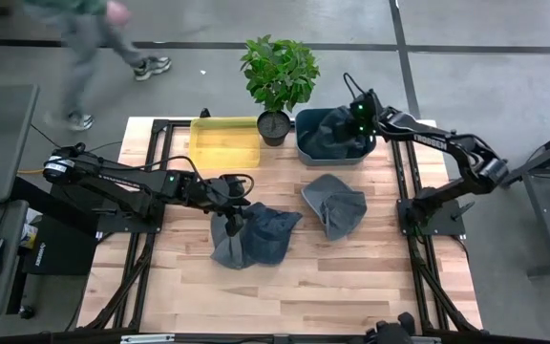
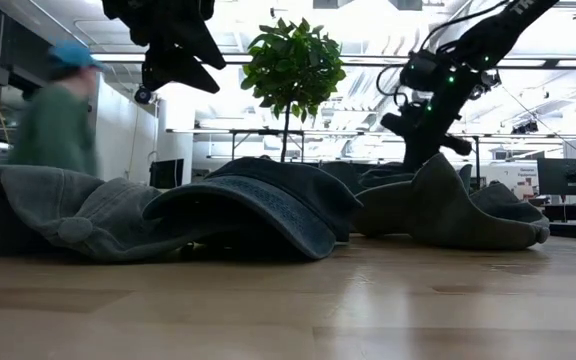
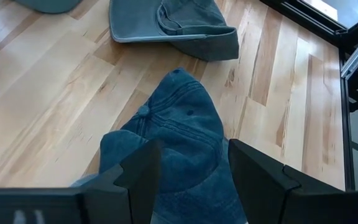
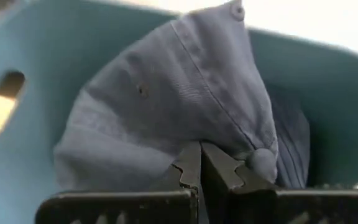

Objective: Pick & Place hat
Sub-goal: Put the right blue cap into the blue bin, then put the blue cap into the blue bin

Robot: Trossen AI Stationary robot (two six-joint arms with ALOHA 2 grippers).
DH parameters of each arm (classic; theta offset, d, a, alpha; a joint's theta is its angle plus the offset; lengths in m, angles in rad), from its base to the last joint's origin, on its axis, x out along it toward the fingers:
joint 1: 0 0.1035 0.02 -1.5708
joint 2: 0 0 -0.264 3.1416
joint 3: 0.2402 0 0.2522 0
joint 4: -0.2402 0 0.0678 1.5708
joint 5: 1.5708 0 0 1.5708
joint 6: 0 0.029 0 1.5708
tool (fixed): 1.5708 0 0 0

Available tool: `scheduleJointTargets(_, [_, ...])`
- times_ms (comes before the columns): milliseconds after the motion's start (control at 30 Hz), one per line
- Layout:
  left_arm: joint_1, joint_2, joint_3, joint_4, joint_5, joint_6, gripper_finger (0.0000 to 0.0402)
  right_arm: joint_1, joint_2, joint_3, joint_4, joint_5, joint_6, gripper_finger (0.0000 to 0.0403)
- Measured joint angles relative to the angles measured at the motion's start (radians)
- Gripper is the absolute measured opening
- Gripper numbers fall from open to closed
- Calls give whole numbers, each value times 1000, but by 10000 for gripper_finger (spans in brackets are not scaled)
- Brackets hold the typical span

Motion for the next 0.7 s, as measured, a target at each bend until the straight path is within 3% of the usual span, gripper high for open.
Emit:
scheduleJointTargets(200, [0, 0, 0, -1, 0, -4, 186, 0, -12, 0, -53, -7, -23, 0])
scheduleJointTargets(467, [0, 0, 0, -11, -1, -11, 186, 0, -124, 0, -50, -39, -35, 0])
scheduleJointTargets(700, [0, 0, 0, -45, 3, -44, 186, 0, -241, 0, -47, -157, -70, 0])
